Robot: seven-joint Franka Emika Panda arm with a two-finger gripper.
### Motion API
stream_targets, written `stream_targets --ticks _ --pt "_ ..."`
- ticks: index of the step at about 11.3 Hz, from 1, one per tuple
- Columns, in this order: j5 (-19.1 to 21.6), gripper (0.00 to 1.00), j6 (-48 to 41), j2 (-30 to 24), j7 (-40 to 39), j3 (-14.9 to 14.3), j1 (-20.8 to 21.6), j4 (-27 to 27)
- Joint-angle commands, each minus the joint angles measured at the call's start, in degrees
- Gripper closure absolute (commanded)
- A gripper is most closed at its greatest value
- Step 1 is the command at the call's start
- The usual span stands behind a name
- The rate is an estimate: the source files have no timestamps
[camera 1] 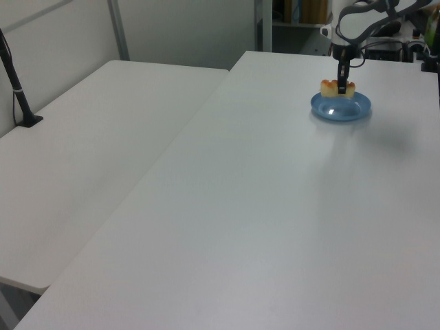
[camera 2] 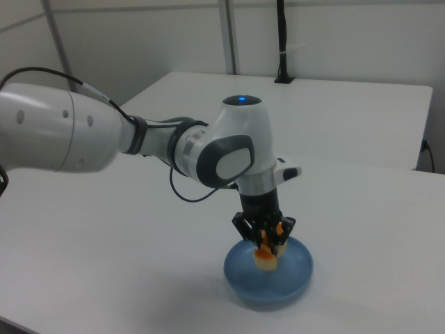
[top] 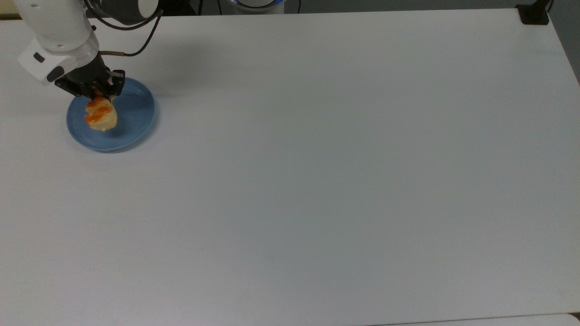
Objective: Put the bread onto the plate
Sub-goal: 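Carry the bread roll over to the blue plate and lower it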
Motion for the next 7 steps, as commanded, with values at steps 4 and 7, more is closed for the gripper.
stream_targets --ticks 4,7 --pt "-0.73 0.00 1.85 2.50 -0.77 -0.94 0.45 -0.05" --pt "-0.73 0.00 1.85 2.51 -0.77 -0.94 0.36 -0.05"
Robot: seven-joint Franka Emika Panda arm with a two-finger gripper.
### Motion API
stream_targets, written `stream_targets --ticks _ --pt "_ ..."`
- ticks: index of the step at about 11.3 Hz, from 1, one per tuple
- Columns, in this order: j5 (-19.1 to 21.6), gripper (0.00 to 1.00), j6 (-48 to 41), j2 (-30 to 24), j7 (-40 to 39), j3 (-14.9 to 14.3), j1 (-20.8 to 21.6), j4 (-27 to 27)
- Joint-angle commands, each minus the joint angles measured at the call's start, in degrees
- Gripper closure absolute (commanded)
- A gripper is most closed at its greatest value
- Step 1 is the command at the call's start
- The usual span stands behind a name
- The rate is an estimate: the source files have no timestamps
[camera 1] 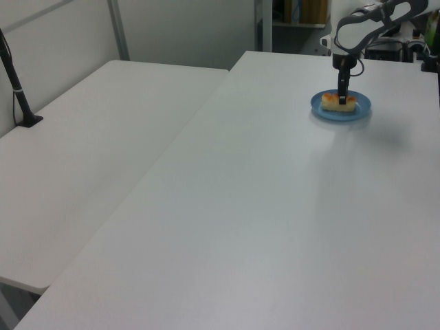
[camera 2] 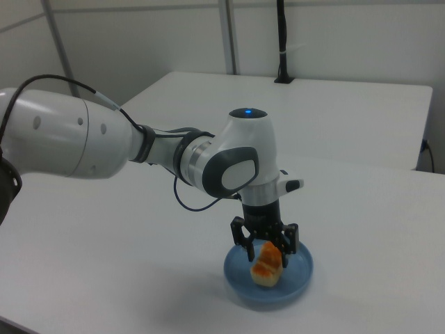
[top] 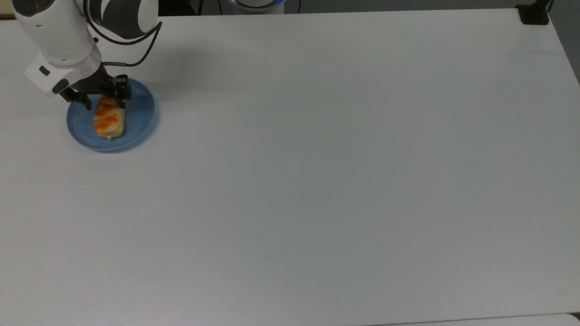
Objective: Put the bread onto the plate
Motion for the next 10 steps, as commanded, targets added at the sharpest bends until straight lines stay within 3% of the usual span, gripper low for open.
stream_targets --ticks 1,3,5,8,10 --pt "-0.68 0.00 1.16 -0.27 -0.64 -0.55 0.34 -0.14" --pt "0.19 0.00 -0.15 -2.36 -0.03 -0.64 -0.10 0.21" --pt "3.16 0.00 -8.55 -9.46 3.91 -0.55 0.16 2.03" --pt "11.95 0.00 -23.33 -14.23 16.28 -0.55 2.26 11.87" --pt "12.94 0.00 -25.56 -18.53 28.30 -0.55 6.03 11.90"
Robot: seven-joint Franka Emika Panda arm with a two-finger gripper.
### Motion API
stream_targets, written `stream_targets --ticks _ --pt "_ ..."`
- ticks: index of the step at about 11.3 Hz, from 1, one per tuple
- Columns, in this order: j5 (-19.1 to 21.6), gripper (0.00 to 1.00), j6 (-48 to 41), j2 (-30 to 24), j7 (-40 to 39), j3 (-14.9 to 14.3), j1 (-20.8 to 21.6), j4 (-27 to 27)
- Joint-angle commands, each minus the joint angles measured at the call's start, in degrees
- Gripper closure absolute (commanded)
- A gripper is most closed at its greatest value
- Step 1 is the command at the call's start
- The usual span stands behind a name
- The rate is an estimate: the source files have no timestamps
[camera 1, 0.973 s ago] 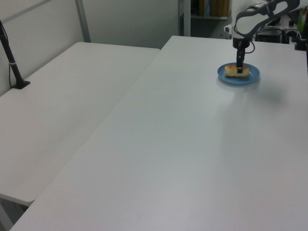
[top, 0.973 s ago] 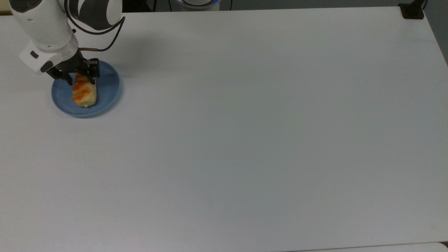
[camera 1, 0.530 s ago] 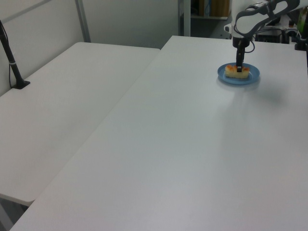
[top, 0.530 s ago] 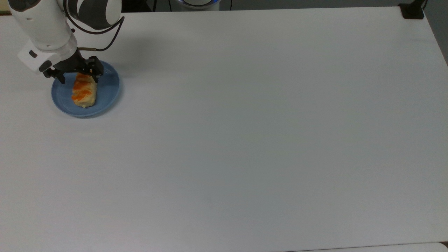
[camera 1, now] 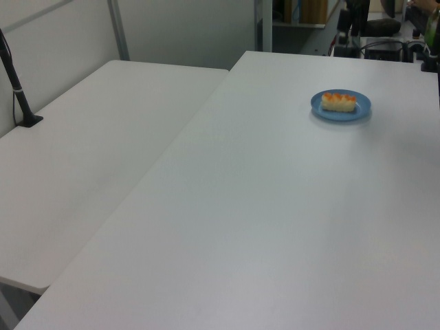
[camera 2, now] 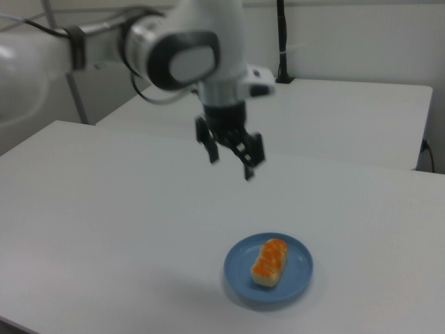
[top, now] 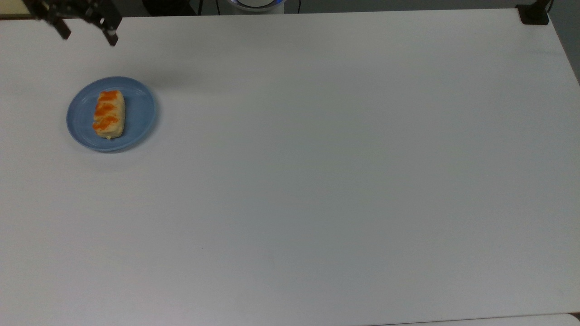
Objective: Put the bread onto the plate
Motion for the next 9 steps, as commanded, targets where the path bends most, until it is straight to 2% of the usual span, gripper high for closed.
stream_targets --ticks 1,2,4,6,9 --pt "1.39 0.00 -2.76 -5.41 15.50 -0.68 6.43 0.15" --pt "1.39 0.00 -3.89 -7.17 16.06 -0.77 8.54 0.06" --pt "1.39 0.00 -5.92 -8.50 15.71 -3.05 12.76 0.23" --pt "0.60 0.00 -6.01 -8.33 14.23 -2.62 13.21 0.32" --pt "-1.33 0.00 -5.49 -7.89 4.22 -2.35 14.53 0.06"
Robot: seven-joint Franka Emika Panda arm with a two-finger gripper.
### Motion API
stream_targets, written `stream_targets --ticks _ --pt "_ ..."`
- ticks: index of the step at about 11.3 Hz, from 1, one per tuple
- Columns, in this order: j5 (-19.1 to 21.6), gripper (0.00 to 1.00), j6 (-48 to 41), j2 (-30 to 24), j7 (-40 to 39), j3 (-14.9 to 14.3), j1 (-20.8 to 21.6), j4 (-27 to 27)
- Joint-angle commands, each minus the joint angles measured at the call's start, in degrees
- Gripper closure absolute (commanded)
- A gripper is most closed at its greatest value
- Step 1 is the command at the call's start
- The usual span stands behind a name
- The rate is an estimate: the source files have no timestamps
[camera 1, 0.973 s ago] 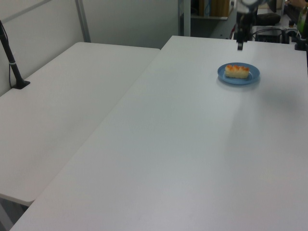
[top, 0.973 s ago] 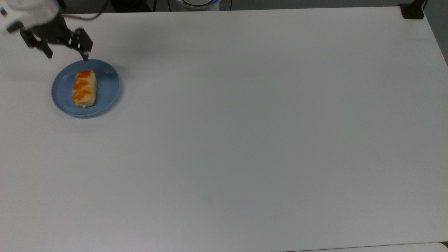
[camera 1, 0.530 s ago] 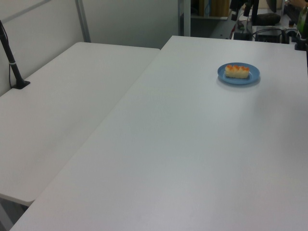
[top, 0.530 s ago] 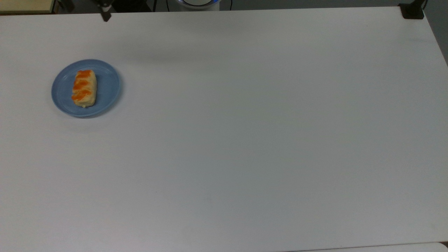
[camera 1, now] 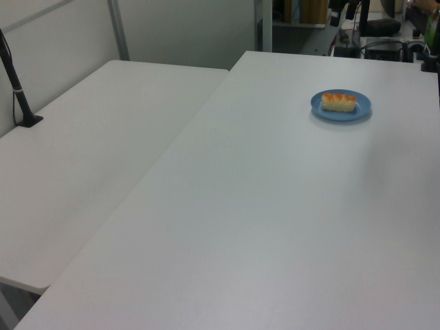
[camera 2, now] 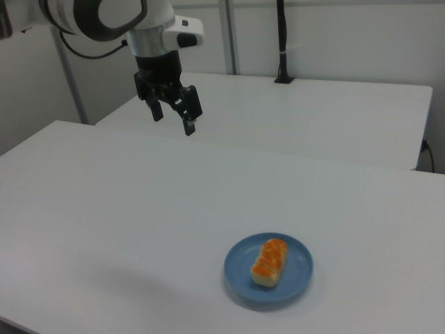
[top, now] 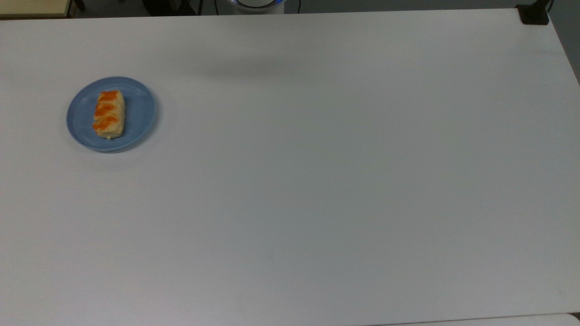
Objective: Put the bread onto the plate
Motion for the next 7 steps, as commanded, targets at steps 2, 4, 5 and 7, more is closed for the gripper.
stream_targets --ticks 2,4,5,7 --pt "-2.91 0.00 0.03 -0.12 -6.20 -1.85 4.12 -0.59" --pt "-3.72 0.00 -0.06 -0.12 -6.28 -2.73 5.63 -0.68" --pt "-3.80 0.00 0.12 -0.03 -6.37 -3.00 6.24 -0.68" --pt "-4.07 0.00 0.12 0.49 -6.28 -9.56 12.81 -0.59"
